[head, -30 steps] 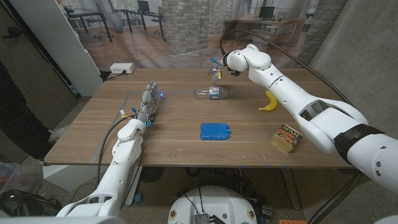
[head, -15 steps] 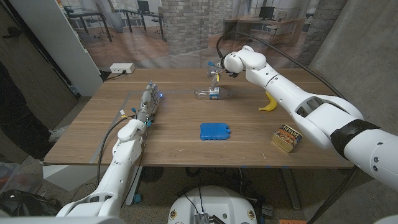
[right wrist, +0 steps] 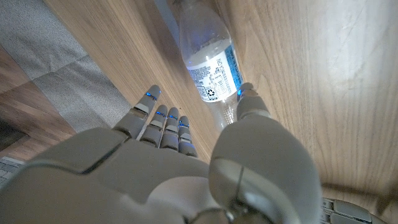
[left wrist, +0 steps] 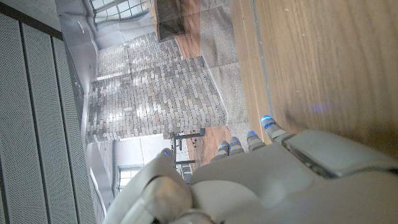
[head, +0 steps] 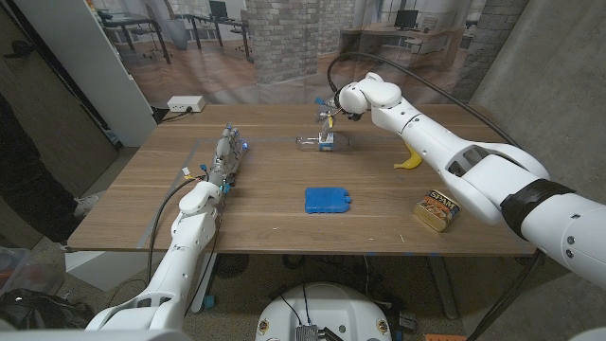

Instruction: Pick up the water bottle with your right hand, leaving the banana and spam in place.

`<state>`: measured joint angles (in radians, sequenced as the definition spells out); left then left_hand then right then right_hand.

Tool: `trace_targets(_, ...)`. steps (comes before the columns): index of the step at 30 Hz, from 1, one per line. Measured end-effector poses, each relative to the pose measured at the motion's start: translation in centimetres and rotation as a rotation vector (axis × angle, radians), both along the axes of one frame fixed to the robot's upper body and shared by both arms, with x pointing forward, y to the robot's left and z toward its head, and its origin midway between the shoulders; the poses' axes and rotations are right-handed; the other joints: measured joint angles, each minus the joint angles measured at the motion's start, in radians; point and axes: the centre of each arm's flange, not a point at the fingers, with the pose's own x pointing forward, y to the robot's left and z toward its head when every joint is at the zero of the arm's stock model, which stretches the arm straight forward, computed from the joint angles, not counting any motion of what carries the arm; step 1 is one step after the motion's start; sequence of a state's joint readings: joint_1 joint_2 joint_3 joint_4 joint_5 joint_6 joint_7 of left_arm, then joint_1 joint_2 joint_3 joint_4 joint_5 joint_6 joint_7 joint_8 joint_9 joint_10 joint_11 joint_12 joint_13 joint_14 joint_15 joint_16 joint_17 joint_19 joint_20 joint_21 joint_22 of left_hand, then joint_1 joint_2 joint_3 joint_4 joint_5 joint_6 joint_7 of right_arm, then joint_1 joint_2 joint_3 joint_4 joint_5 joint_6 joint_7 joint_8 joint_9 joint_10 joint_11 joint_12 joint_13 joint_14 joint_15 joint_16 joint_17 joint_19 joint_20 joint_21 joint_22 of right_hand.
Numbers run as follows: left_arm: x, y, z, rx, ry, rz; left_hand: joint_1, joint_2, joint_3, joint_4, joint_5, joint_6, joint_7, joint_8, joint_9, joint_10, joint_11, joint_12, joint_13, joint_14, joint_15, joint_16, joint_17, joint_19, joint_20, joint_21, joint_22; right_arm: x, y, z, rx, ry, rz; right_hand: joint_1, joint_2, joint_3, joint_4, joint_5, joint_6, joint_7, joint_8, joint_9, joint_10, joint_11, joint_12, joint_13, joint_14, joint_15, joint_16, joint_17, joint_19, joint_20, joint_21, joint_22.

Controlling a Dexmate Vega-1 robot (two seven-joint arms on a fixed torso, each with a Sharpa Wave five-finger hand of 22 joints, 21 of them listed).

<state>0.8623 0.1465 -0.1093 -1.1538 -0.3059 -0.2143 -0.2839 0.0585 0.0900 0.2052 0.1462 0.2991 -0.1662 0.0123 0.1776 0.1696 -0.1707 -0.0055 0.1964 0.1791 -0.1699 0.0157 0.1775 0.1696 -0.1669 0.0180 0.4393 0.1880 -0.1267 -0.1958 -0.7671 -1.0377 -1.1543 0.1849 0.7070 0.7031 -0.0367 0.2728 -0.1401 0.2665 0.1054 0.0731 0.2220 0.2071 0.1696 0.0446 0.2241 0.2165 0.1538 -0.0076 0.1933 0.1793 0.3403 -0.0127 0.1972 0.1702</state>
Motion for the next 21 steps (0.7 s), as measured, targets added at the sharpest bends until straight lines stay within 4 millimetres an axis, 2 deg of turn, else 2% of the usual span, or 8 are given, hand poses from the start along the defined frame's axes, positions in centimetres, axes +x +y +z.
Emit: trace_targets(21,0.0,0.1,-0.3,-0.001,0.009,0.001,0.0,0.0,0.0,0.0,-0.004,0.0,0.0,0.0,0.0,0.0,0.0,0.0,0.0,0.0,0.0,0.0,0.0,-0.005,0.005,-0.007,0.0,0.9,0.4,-1.1,-0.028,0.018,-0.018,0.0,0.0,-0.015,0.015,0.008,0.0,-0.011,-0.004,0.0,-0.015,0.004,-0.008,0.0,0.0,0.0,0.0,0.0,0.011,0.011,0.0,0.0)
